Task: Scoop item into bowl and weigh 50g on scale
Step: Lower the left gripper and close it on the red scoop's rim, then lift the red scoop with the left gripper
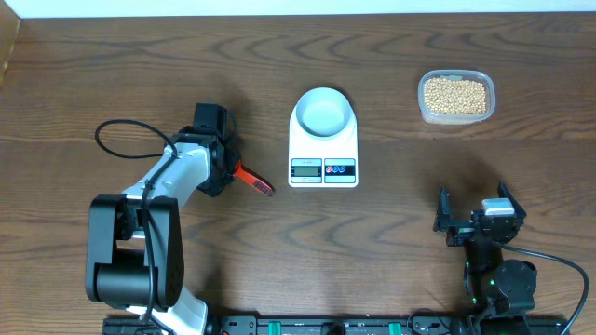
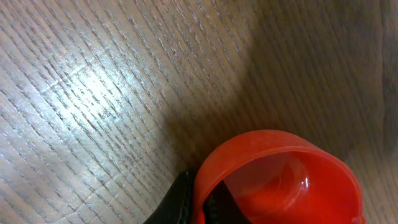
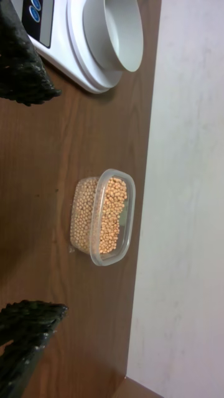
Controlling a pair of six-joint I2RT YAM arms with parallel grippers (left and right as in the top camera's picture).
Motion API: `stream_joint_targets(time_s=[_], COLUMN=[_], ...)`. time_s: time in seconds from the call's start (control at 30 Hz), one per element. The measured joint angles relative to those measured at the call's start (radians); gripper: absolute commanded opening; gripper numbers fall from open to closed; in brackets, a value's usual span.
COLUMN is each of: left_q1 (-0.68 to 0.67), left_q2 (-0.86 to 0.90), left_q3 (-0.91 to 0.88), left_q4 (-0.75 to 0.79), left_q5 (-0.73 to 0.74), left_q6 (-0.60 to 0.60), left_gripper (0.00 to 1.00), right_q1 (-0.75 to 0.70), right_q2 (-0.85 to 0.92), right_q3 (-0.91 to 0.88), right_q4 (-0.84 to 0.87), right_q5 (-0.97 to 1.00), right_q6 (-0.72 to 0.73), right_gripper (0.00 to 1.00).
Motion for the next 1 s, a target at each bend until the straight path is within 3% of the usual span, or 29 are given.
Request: stream_joint_targets(time_s=[0.43,0.77,1.0], left_q1=[0.0,0.0,0.0], left_q2=[-0.01,-0.016,-0.098], left_q3=[-0.005,-0.006,-0.007], left_q4=[0.008,0.074,0.074], left_q5=[0.001,0.085,0.069], left_q6=[0.0,0.019,0.028], left_gripper=[0.08,0.07,0.07], right_q1=[0.0,0.0,0.0], right_q2=[0.0,0.0,0.0], right_q3=[0.0,0.0,0.0], right_q4=[0.0,0.0,0.0], right_q5=[0.0,0.0,0.0], right_q6=[0.0,0.0,0.0], right_gripper=[0.99,0.99,0.99])
